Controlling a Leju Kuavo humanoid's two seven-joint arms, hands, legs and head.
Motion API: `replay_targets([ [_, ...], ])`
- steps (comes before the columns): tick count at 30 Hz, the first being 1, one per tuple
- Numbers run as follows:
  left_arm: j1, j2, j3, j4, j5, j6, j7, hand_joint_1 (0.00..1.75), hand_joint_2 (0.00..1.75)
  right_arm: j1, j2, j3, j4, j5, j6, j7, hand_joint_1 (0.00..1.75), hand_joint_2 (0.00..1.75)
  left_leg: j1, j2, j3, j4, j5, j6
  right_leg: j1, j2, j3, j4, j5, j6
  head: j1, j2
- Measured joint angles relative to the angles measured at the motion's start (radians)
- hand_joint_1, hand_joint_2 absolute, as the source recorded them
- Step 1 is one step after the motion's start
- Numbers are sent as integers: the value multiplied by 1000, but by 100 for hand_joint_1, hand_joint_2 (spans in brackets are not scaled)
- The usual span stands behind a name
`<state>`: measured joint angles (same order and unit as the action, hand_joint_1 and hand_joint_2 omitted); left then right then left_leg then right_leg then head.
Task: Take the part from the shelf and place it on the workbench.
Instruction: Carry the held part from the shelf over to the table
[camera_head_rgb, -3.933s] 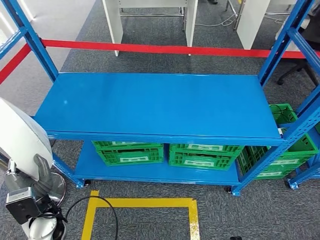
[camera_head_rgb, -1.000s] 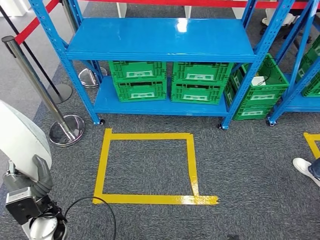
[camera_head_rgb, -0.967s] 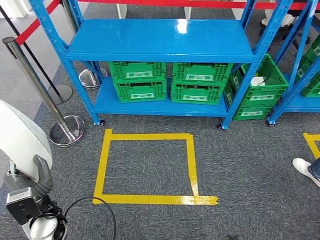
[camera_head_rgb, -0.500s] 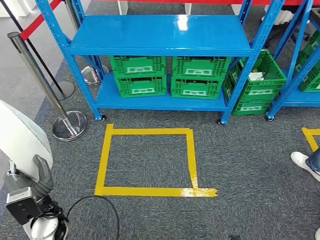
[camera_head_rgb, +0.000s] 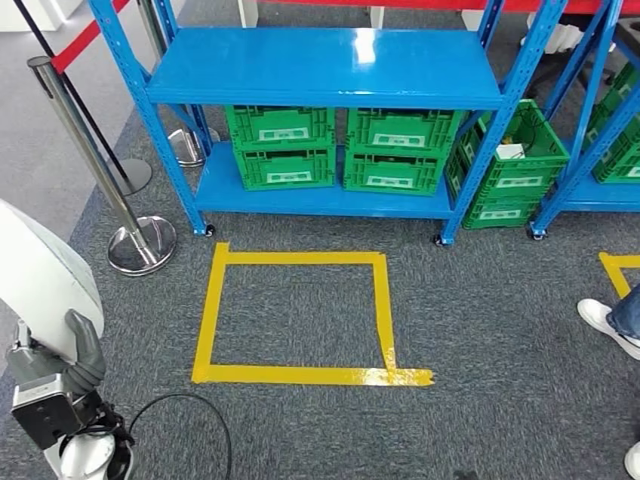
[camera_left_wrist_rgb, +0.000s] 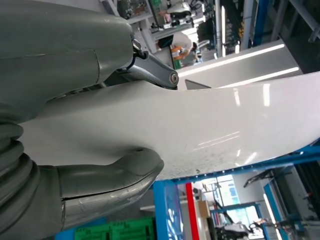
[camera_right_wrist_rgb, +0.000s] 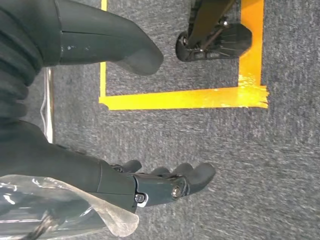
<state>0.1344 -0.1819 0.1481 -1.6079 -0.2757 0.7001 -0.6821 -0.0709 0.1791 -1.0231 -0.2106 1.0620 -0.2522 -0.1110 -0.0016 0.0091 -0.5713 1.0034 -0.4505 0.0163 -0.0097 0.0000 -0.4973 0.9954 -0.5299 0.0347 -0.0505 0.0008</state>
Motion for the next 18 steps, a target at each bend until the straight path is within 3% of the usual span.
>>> replay_targets([
  [2,0,0,0,0,0,0,0,175,175,1,0,0,0,0,0,0,0,175,-1,-1,-4,2,6,-12,0,0,-3,-3,5,-11,0,0],
  [4,1,0,0,0,0,0,0,175,175,2,0,0,0,0,0,0,0,175,0,-3,-15,25,-17,-24,-3,-1,-10,-6,13,-28,-2,0],
  [5,1,1,0,0,0,0,0,175,175,2,0,0,0,0,0,0,0,175,1,-4,-30,65,-49,-29,-5,-3,-14,-7,18,-36,-3,0],
  [7,2,1,0,0,0,0,0,175,175,2,0,0,0,0,0,0,0,175,5,-4,-77,199,-131,-38,-3,-4,-25,-6,27,-43,-5,0],
  [8,2,1,0,0,0,0,0,175,175,2,0,0,0,0,0,0,0,175,6,-4,-96,260,-159,-40,-2,-5,-31,-5,30,-44,-5,0],
  [9,3,1,0,0,0,0,0,175,175,2,0,0,0,0,0,0,0,175,6,-4,-102,293,-166,-40,-1,-5,-36,-4,33,-44,-5,0],
  [10,4,1,0,0,0,0,0,175,175,3,0,0,0,0,0,0,0,175,6,-4,-90,287,-154,-38,0,-5,-40,-2,36,-44,-5,0],
  [11,4,1,0,0,0,0,0,175,175,3,0,0,0,0,0,0,0,175,6,-5,-59,240,-125,-35,1,-5,-43,0,37,-43,-5,0],
  [12,4,1,0,0,0,0,0,175,175,3,0,0,0,0,0,0,0,175,5,-5,-16,166,-92,-28,2,-4,-44,2,38,-43,-5,0],
  [14,3,1,0,0,0,0,0,175,175,3,2,0,0,0,0,0,0,175,0,-6,54,37,-56,-15,3,-4,-49,4,42,-36,-5,0],
  [15,2,1,0,0,0,0,0,175,175,2,2,0,0,0,0,0,0,175,-3,-6,69,4,-53,-10,3,-4,-52,5,45,-31,-4,0],
  [18,2,1,1,0,0,0,0,175,175,2,3,0,0,0,0,0,0,175,-3,-5,66,-16,-47,0,3,-4,-62,6,51,-13,-4,0],
])
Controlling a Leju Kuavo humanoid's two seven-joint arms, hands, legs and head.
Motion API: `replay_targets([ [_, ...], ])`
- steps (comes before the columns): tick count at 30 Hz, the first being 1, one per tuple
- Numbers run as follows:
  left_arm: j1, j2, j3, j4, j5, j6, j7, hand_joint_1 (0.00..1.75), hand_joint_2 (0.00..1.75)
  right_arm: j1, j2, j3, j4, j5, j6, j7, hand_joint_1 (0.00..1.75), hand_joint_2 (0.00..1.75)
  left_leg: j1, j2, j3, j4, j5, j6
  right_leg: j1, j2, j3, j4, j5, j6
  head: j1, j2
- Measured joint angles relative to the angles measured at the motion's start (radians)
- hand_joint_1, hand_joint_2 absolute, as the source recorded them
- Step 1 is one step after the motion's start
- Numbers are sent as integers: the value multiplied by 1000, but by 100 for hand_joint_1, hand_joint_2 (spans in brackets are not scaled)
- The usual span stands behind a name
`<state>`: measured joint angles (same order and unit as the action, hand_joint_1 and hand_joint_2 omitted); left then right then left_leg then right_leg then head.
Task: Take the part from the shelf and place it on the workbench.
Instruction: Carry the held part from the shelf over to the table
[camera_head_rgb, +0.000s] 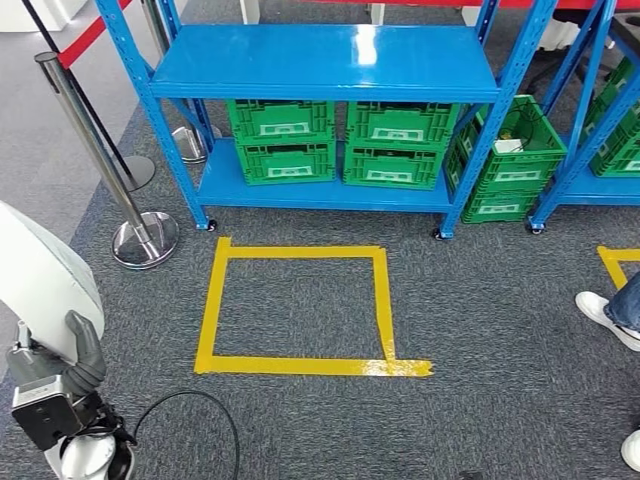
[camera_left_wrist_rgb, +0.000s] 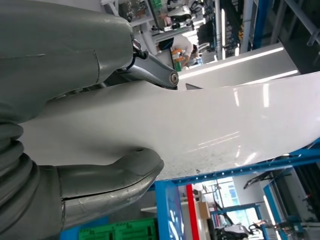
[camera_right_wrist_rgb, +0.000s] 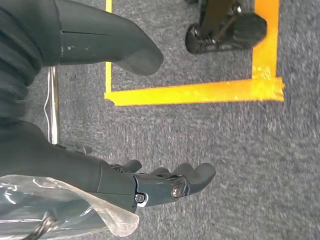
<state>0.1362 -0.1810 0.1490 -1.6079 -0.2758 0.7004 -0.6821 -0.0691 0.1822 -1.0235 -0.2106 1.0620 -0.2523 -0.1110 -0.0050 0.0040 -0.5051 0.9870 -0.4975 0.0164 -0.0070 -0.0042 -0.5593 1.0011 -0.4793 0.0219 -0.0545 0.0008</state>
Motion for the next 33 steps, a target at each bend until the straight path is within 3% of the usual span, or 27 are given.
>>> replay_targets([
  [2,-1,0,0,0,0,0,0,175,175,1,0,0,0,0,0,0,0,175,5,2,-4,-11,12,13,0,2,-24,45,-37,9,3,0],
  [5,0,-2,0,0,0,0,0,175,175,1,-1,0,0,0,0,0,0,175,6,5,-19,-13,24,20,-4,3,-105,235,-136,19,7,0],
  [6,1,-1,0,0,0,0,0,175,175,2,-1,0,0,0,0,0,0,175,6,5,-24,-11,26,20,-5,3,-121,277,-147,22,6,0],
  [7,1,-1,0,0,0,0,0,175,175,3,-1,0,0,0,0,0,0,175,6,5,-27,-9,28,20,-5,3,-118,282,-137,24,7,0],
  [8,2,-1,0,0,0,0,0,175,175,3,-1,0,0,0,0,0,0,175,6,5,-29,-6,28,19,-5,3,-94,244,-109,25,7,0],
  [10,2,-1,0,0,0,0,0,175,175,2,-2,0,0,0,0,0,0,175,6,5,-32,1,27,14,-6,3,-9,101,-50,23,7,0],
  [12,1,-1,0,0,0,0,0,175,175,0,-3,0,0,0,0,0,0,175,3,4,-37,8,28,5,-4,4,45,9,-30,16,7,0],
  [15,1,-1,-1,0,0,0,0,175,175,1,-3,0,0,0,0,0,0,175,2,3,-46,15,32,-13,-4,4,43,-6,-30,-1,6,0],
  [17,0,0,-1,0,-2,-1,0,175,175,2,-2,0,0,1,20,-7,0,175,4,1,-64,53,1,-24,-7,-1,39,-10,-24,-16,3,0],
  [20,-1,0,-4,4,-11,-6,0,175,175,4,-5,0,0,8,116,-39,0,175,9,-1,-141,243,-103,-38,-6,-15,29,-11,-18,-30,0,0],
  [21,0,-1,-5,6,-13,-6,0,175,175,5,-6,0,0,10,140,-47,0,175,11,-1,-161,295,-120,-40,-4,-21,26,-10,-17,-31,0,0],
  [22,0,-1,-6,8,-15,-7,0,175,175,6,-6,0,0,11,152,-50,0,175,12,0,-164,312,-116,-41,-3,-28,25,-10,-16,-32,0,0],
  [23,-1,-1,-7,9,-16,-7,0,175,175,7,-6,1,0,12,157,-52,0,175,12,1,-148,286,-91,-39,-2,-35,24,-9,-15,-32,0,0],
  [24,-1,-1,-9,10,-16,-7,0,175,175,8,-6,1,0,13,160,-52,0,175,11,7,-115,226,-54,-35,-2,-43,25,-8,-15,-31,-1,0],
  [26,-3,-1,-12,10,-17,-7,0,175,175,9,-6,1,0,14,162,-53,0,175,3,44,-42,82,-1,-21,2,-59,25,-7,-16,-28,0,0],
  [27,-5,-1,-13,10,-17,-7,0,175,175,9,-6,1,0,15,162,-53,0,175,-2,61,-21,37,9,-14,4,-67,24,-6,-15,-25,0,0],
  [28,-6,-1,-14,11,-18,-7,0,175,175,9,-6,1,0,15,163,-53,0,175,-6,70,-14,15,8,-10,5,-77,23,-6,-14,-21,0,0],
  [30,-6,-1,-16,11,-18,-6,0,175,175,8,-6,1,0,15,163,-53,0,175,-6,53,-20,5,13,-1,5,-92,21,-6,-15,-10,0,0],
  [32,-7,-2,-17,11,-18,-6,0,175,175,7,-7,1,0,15,163,-54,0,175,0,33,-23,-6,23,12,3,-64,7,21,-39,3,2,0],
  [33,-8,-2,-18,11,-18,-5,0,175,175,7,-7,1,0,15,163,-54,0,175,3,24,-24,-10,29,18,2,-39,-13,65,-67,8,3,0],
])
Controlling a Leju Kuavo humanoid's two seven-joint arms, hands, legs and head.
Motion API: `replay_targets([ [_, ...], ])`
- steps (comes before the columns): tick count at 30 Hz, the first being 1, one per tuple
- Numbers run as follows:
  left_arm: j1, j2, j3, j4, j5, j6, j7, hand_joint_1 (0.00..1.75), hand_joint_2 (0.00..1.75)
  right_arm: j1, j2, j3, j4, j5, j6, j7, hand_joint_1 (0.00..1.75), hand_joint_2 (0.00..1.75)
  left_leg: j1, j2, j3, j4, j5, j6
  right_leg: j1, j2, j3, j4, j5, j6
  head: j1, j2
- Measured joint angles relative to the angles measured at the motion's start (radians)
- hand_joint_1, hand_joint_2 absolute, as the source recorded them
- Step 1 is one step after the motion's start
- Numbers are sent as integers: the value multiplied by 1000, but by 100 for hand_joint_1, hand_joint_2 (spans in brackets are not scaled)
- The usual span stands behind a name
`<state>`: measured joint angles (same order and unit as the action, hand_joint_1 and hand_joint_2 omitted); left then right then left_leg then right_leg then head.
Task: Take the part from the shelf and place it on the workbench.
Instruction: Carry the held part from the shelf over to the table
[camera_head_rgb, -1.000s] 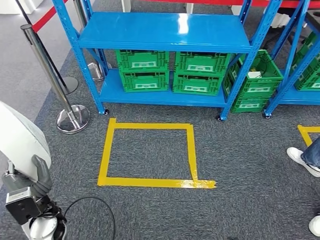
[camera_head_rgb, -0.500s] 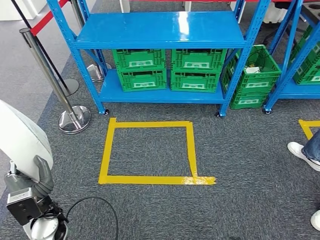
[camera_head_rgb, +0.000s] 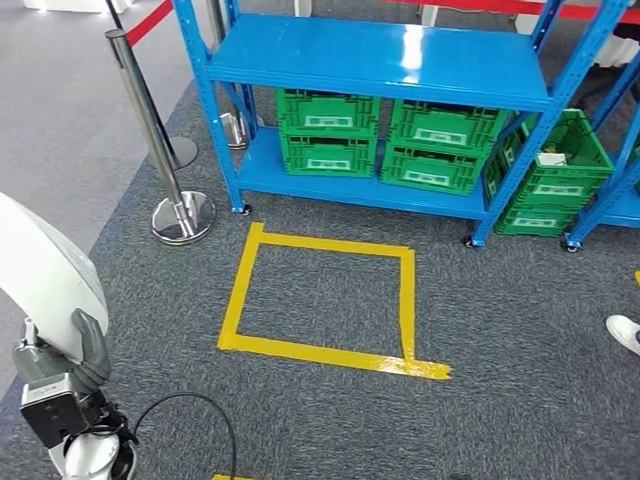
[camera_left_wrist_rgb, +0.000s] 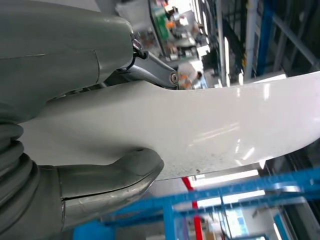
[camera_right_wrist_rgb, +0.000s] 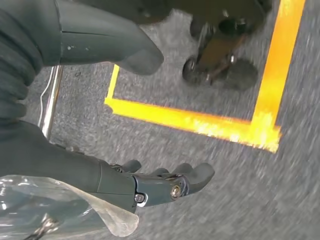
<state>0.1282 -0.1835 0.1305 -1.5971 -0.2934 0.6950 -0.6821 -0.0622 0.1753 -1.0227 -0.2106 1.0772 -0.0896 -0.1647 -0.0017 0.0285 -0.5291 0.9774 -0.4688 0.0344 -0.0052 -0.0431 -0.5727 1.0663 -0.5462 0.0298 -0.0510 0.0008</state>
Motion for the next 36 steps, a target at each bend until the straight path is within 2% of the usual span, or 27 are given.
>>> replay_targets([
  [1,-1,-1,-1,0,0,1,0,175,175,1,0,0,0,-1,0,0,0,175,0,-8,-3,0,3,4,-1,23,-29,64,-33,3,2,0],
  [2,-1,-3,-2,1,0,1,0,175,175,3,0,0,0,-3,0,0,0,175,0,-16,-7,1,5,6,-2,35,-61,135,-64,5,2,0],
  [3,-1,-4,-3,2,0,2,0,175,175,5,0,0,0,-6,0,-1,0,175,0,-23,-10,2,6,7,-3,40,-89,192,-81,7,2,0],
  [4,0,-4,-3,4,0,3,0,175,175,7,0,0,0,-9,-1,-2,0,175,0,-29,-11,4,7,7,-4,41,-102,218,-78,9,2,0],
  [5,0,-5,-2,5,0,3,0,175,175,7,-1,0,0,-12,-2,-5,0,175,0,-35,-12,7,6,6,-6,42,-97,202,-56,10,2,0],
  [7,1,-6,-2,6,0,3,0,175,175,7,-2,0,0,-17,-4,-10,0,175,2,-43,-12,15,2,0,-9,43,-42,80,16,11,2,0],
  [8,1,-6,-2,7,0,4,0,175,175,6,-2,-1,0,-18,-4,-12,0,175,1,-46,-14,21,-1,-5,-10,45,-11,14,40,11,3,0],
  [9,0,-6,-2,7,0,4,0,175,175,5,-2,-1,0,-19,-4,-12,0,175,-1,-48,-19,27,-3,-11,-10,48,10,-30,51,9,2,0],
  [10,1,-6,-2,7,0,4,0,175,175,5,-2,-1,0,-19,-4,-12,0,175,-2,-50,-23,31,-3,-16,-10,51,20,-50,51,6,2,0],
  [12,2,-6,-2,7,0,4,0,175,175,5,-2,-2,0,-20,-4,-11,0,175,-2,-51,-31,36,-2,-25,-9,53,20,-52,50,-4,1,0],
  [14,2,-6,-2,7,0,4,0,175,175,6,-2,-3,0,-20,-5,-10,0,175,0,-47,-40,57,-20,-35,-12,50,19,-55,54,-15,0,0],
  [15,2,-6,-2,7,0,4,0,175,175,6,-2,-4,0,-20,-5,-10,0,175,1,-45,-55,94,-45,-40,-14,47,18,-57,56,-21,-2,0],
  [18,4,-6,-2,7,0,4,0,175,175,7,-2,-4,0,-20,-6,-9,0,175,5,-40,-138,287,-137,-51,-13,39,14,-57,57,-28,-4,0],
  [19,5,-6,-2,8,0,4,0,175,175,8,-2,-4,0,-20,-6,-9,0,175,6,-40,-153,323,-144,-52,-13,37,13,-57,57,-29,-4,0],
  [20,6,-6,-2,8,0,4,0,175,175,9,-2,-5,0,-20,-6,-9,0,175,7,-39,-149,320,-132,-51,-13,35,13,-56,58,-29,-4,0],
  [21,7,-6,-2,9,0,4,0,175,175,9,-2,-5,0,-20,-6,-9,0,175,7,-38,-126,276,-101,-48,-13,34,15,-56,58,-28,-4,0],
  [23,7,-6,-2,9,0,4,0,175,175,8,-2,-5,0,-20,-6,-9,0,175,5,-34,-54,133,-36,-40,-11,34,17,-56,58,-26,-4,0],
  [24,6,-6,-2,9,0,4,0,175,175,7,-2,-5,0,-20,-6,-9,0,175,4,-32,-28,76,-19,-36,-10,34,15,-55,59,-22,-4,0],
  [25,6,-6,-2,9,0,4,0,175,175,7,-2,-5,0,-20,-6,-9,0,175,2,-31,-15,45,-14,-32,-8,33,12,-54,60,-18,-3,0],
  [27,6,-5,-2,9,0,4,0,175,175,7,-2,-5,0,-20,-6,-9,0,175,-1,-32,-18,36,-16,-27,-8,32,7,-55,65,-6,-3,0],
  [29,7,-6,-2,9,0,5,0,175,175,6,-2,-5,0,-20,-6,-9,0,175,3,-32,-19,28,-8,-15,-8,34,-3,-44,53,4,-2,0],
  [31,6,-7,-3,9,0,5,0,175,175,6,-2,-4,0,-20,-6,-9,0,175,7,-31,-20,19,0,-4,-9,38,-41,34,4,11,2,0],
  [33,6,-7,-2,9,0,5,0,175,175,6,-2,-4,0,-20,-6,-9,0,175,6,-31,-24,19,2,1,-9,40,-99,161,-54,15,5,0],
  [34,6,-7,-2,10,0,5,0,175,175,7,-2,-4,0,-19,-7,-9,0,175,5,-31,-25,20,3,1,-9,40,-118,203,-65,17,5,0],
  [35,7,-7,-2,10,0,5,0,175,175,8,-2,-5,0,-19,-7,-8,0,175,4,-32,-25,20,3,2,-9,40,-122,214,-58,18,5,0],
  [36,7,-7,-2,11,0,5,0,175,175,8,-3,-5,0,-18,-8,-7,0,175,4,-33,-25,21,3,1,-9,40,-106,183,-33,18,6,0],
])
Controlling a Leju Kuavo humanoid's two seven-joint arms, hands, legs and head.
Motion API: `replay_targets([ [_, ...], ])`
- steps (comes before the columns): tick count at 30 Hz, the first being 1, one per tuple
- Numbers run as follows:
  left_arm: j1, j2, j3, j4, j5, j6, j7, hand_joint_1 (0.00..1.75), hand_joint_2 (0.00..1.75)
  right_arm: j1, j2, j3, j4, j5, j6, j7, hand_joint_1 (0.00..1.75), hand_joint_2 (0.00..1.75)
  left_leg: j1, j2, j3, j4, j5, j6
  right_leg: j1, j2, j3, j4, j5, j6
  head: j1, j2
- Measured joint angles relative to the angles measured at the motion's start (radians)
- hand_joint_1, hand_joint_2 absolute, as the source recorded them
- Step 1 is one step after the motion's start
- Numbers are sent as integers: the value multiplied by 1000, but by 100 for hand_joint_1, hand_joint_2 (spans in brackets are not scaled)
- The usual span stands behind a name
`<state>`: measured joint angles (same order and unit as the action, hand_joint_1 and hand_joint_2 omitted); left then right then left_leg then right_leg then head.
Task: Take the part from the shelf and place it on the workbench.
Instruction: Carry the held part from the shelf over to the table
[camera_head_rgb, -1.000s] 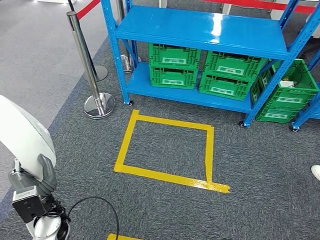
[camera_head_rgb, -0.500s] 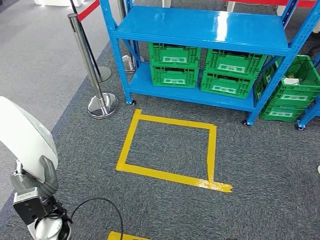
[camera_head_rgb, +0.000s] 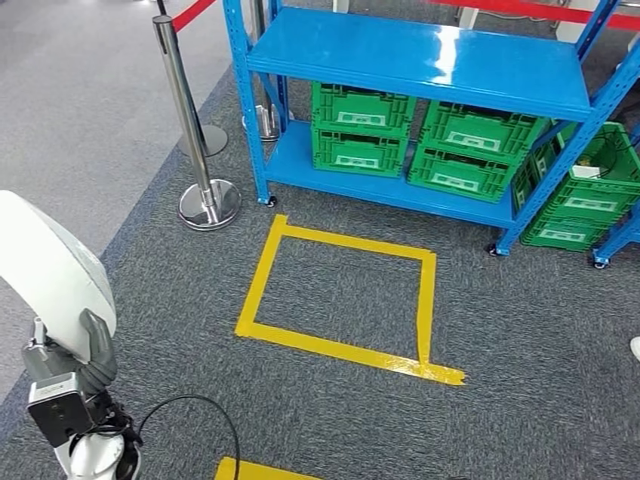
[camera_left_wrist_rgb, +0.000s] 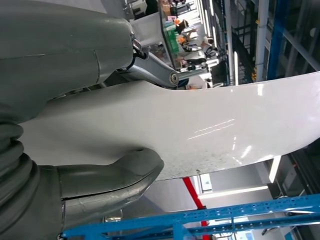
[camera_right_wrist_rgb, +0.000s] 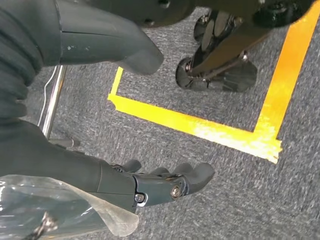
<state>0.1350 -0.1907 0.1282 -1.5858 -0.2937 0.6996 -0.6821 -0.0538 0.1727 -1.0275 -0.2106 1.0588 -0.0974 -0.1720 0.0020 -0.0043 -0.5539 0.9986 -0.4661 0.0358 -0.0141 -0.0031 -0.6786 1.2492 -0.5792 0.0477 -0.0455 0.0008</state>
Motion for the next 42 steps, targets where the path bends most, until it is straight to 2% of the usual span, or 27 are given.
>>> replay_targets([
  [2,0,0,0,1,0,0,0,175,175,-1,0,0,0,2,-1,3,0,175,-1,-2,0,4,-2,-4,0,1,67,-131,63,-4,0,0],
  [3,0,0,0,1,0,0,0,175,175,-2,-1,0,0,3,-1,5,0,175,-3,-3,-2,8,-4,-7,0,3,98,-190,81,-8,0,0],
  [4,-1,0,0,1,0,0,0,175,175,-3,-1,0,0,3,0,6,0,175,-4,-3,-6,12,-4,-12,1,4,117,-225,87,-11,-1,0],
  [7,-2,1,0,3,1,0,0,175,175,-1,0,0,0,4,10,6,0,175,-5,-8,-13,16,-3,-28,1,1,124,-240,86,-23,-1,0],
  [9,-3,1,0,3,1,0,0,175,175,-1,0,0,0,6,16,5,0,175,-3,-8,-27,49,-27,-39,-3,-8,126,-244,90,-34,-4,0],
  [10,-3,2,0,3,2,0,0,175,175,-1,0,0,0,8,18,5,0,175,-1,-7,-46,94,-53,-45,-5,-14,127,-246,91,-39,-6,0],
  [12,-3,2,0,3,3,0,0,175,175,-1,-1,0,0,12,20,5,0,175,4,-6,-105,223,-113,-55,-5,-28,126,-246,89,-45,-9,0],
  [13,-1,3,0,3,4,0,0,175,175,-1,-1,0,0,13,21,5,0,175,6,-5,-128,274,-130,-58,-5,-36,127,-246,89,-45,-9,0],
  [14,0,3,0,3,4,0,0,175,175,-1,-1,0,0,15,21,5,0,175,7,-4,-139,294,-128,-60,-4,-44,127,-245,88,-46,-9,0],
  [15,1,3,0,3,4,0,0,175,175,-1,-1,0,0,16,22,5,0,175,8,-1,-130,276,-108,-60,-4,-52,128,-245,87,-45,-9,0],
  [16,1,4,0,3,4,0,0,175,175,-1,-1,0,0,17,22,5,0,175,9,9,-105,224,-74,-59,-5,-60,130,-245,86,-44,-9,0],
  [18,-1,4,0,3,4,0,0,175,175,-1,-1,0,0,19,24,4,0,175,4,53,-41,88,-17,-52,-1,-76,134,-244,82,-37,-9,0],
  [20,-4,4,0,3,4,0,0,175,175,-1,-1,0,0,20,25,4,0,175,-4,80,-15,24,-4,-40,4,-93,136,-243,79,-26,-8,0],
  [22,-2,5,1,3,5,0,0,175,175,-2,-1,0,0,20,25,4,0,175,-7,60,-19,19,-1,-26,5,-114,139,-245,77,-15,-7,0],
  [23,-1,6,2,3,5,1,0,175,175,-4,-1,0,0,20,25,4,0,175,-6,49,-20,16,2,-20,3,-110,137,-241,70,-9,-6,0],
  [25,-3,7,2,3,5,1,0,175,175,-6,-1,0,0,21,25,2,0,175,-1,26,-20,10,9,-7,-1,-65,112,-183,28,-1,-1,0],
  [26,-4,7,1,3,5,1,0,175,175,-6,-1,0,0,21,26,2,0,175,0,16,-21,9,11,-3,-2,-33,84,-123,-5,0,2,0],
  [27,-5,7,1,3,4,1,0,175,175,-5,-1,0,0,22,27,1,0,175,0,4,-24,10,12,0,-2,-13,50,-52,-37,0,3,0],
  [28,-4,7,1,3,4,1,0,175,175,-3,-1,0,0,23,28,1,0,175,-2,-9,-25,10,13,2,-1,-4,20,9,-57,0,4,0],
  [29,-4,7,1,3,4,1,0,175,175,-1,-1,0,0,24,29,1,0,175,-3,-23,-26,11,13,3,-1,0,2,40,-59,-1,3,0],
  [30,-4,7,1,3,3,1,0,175,175,0,-1,0,0,25,29,1,0,175,-4,-38,-26,12,14,4,-1,3,2,33,-40,-4,3,0],
  [31,-4,7,1,3,3,1,0,175,175,0,-1,0,0,26,28,1,0,175,-4,-52,-25,13,14,4,0,8,21,-14,-5,-7,3,0],
  [32,-4,7,1,3,2,1,0,175,175,0,-2,0,0,27,28,1,0,175,-4,-65,-25,15,13,3,-1,23,52,-84,34,-11,3,0],
  [33,-5,7,1,3,2,1,0,175,175,-1,-2,0,0,29,28,1,0,175,-5,-77,-27,18,13,0,-3,50,81,-150,62,-16,3,0],
  [34,-6,7,1,3,2,1,0,175,175,-1,-3,0,0,30,28,0,0,175,-5,-89,-31,21,13,-4,-5,72,105,-199,76,-18,3,0],
  [36,-7,7,1,3,2,1,0,175,175,-1,-4,0,0,31,28,0,0,175,-4,-104,-39,25,14,-13,-7,100,125,-233,75,-20,3,0],
  [42,-8,7,1,3,2,1,0,175,175,0,-4,0,0,31,28,0,0,175,-2,-109,-41,25,16,-17,-6,96,128,-234,75,-19,3,0],
])
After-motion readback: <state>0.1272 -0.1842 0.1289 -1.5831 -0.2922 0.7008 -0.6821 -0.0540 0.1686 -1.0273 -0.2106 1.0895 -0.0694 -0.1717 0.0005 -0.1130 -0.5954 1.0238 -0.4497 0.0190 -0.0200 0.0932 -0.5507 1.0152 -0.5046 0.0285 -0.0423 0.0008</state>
